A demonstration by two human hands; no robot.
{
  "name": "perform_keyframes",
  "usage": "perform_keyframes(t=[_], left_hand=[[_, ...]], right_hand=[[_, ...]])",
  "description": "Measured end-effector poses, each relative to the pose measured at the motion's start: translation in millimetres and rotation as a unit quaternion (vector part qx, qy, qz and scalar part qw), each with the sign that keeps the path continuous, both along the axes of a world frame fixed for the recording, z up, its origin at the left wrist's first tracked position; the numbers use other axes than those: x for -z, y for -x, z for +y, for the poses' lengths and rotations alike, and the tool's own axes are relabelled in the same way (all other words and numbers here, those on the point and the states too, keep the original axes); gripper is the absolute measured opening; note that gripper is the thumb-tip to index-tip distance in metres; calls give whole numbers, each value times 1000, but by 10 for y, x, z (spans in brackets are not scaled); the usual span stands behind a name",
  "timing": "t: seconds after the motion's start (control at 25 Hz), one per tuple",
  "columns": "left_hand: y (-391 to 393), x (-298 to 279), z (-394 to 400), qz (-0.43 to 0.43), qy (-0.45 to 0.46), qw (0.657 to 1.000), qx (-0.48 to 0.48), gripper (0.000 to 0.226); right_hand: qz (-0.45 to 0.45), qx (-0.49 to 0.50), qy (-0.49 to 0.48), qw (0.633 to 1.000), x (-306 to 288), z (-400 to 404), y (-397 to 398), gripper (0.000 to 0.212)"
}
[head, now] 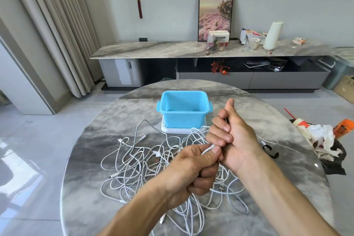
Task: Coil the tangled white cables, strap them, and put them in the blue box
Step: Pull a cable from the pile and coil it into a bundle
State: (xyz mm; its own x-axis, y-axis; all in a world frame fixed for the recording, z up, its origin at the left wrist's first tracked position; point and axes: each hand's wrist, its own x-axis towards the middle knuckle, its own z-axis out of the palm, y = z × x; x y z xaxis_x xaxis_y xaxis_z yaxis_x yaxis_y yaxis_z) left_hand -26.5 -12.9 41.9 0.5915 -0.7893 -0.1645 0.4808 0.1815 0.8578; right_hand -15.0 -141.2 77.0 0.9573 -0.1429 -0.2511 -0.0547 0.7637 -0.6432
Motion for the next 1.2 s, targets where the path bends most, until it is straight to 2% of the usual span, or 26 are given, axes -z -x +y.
perform_keyframes(t=[0.12,0.24,0.32,0.44,0.6,0.76,0.84,0.88,0.92,1.0,1.04,1.12,1.16,1.2], left_hand=[[-13,-18,8,5,-27,1000,-4,38],[-19,26,-2,-14,-45,999,-21,37],[-9,57,-15,10,-5,1000,5,31],[18,84,-33,51,64,996,35,24],[71,50,-101,41,14,999,-16,22],[55,25,-124,24,-45,996,-72,25],[45,-13,-104,3,-52,993,-104,28],[27,-56,-78,-3,-43,991,-129,27],[-3,-107,-43,-4,-26,987,-158,28],[-116,-214,82,12,4,975,-221,31],[-189,-270,164,26,14,968,-248,33],[-326,-355,328,37,31,955,-293,35],[-366,-384,399,34,40,949,-311,34],[-387,-406,455,32,52,944,-325,34]], right_hand=[[-17,-18,35,999,4,-21,0,52],[1,-79,37,996,-36,-118,4,58],[-5,-107,25,994,-87,-156,27,61],[-39,-87,57,994,-133,-130,59,63],[-40,-56,98,993,-89,-116,20,55],[-34,-44,82,995,44,-122,-80,53],[-66,-64,50,994,77,-141,-111,51],[-93,-105,35,990,106,-146,-113,50],[-114,-166,32,979,123,-135,-93,54],[-133,-302,102,938,248,-34,-13,62],[-127,-369,162,906,336,45,35,55],[-114,-433,274,851,445,178,98,25],[-106,-437,302,841,432,209,106,12],[-103,-437,322,834,418,195,93,13]])
